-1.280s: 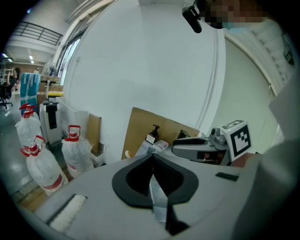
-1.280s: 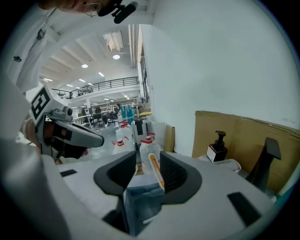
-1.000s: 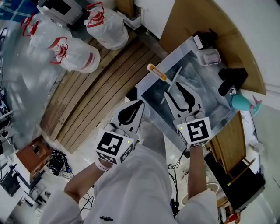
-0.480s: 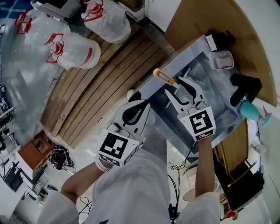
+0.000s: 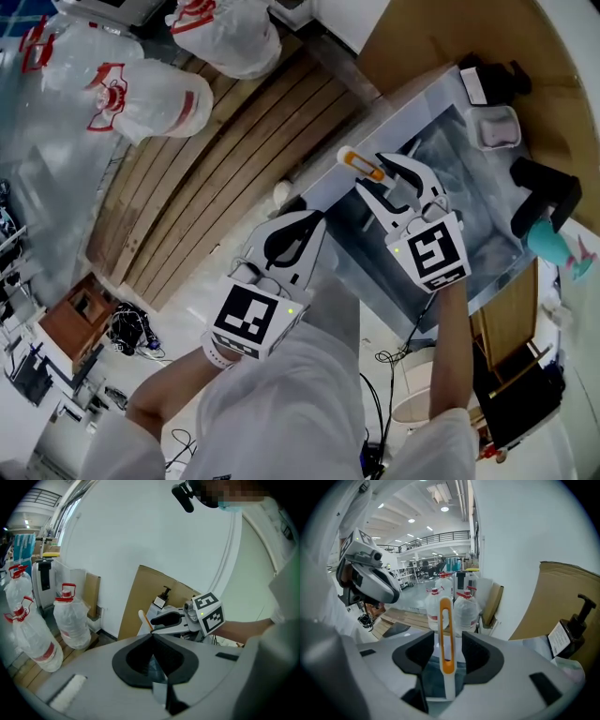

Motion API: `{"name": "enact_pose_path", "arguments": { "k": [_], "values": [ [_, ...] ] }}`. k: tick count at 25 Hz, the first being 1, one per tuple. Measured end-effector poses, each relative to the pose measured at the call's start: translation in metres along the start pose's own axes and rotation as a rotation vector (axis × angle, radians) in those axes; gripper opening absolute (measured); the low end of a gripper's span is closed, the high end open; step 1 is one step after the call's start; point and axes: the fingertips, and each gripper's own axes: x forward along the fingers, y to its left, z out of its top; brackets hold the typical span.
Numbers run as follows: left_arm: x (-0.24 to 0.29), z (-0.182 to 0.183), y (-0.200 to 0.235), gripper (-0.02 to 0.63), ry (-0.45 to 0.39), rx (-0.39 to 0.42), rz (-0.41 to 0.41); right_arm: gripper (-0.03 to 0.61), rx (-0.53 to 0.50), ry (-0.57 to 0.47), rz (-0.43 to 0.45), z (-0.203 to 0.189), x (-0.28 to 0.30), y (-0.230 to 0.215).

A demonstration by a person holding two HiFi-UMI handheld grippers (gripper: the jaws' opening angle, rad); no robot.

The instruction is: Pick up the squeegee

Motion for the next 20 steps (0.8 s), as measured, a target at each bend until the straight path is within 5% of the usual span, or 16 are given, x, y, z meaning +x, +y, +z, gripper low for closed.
{"name": "enact_pose_path", "arguments": {
  "k": [5,8,20],
  "values": [
    [-0.001,-0.004,0.008,0.006,-0.002,-0.004,0.014,0.17,-0.027,0.023,0.02,-0.004,0.011,-0.001],
    [-0.004,-0.007,0.01,0.005,0.001,-0.011,0.02,0.107,-0.041,0.024,0.01,-0.005,0.013,0.0],
    [-0.019,-0.001,-0.004,0.005,-0.032,0.015,0.027,0.104,0.004,-0.004,-0.07,-0.005,-0.013,0.005]
  ]
}}
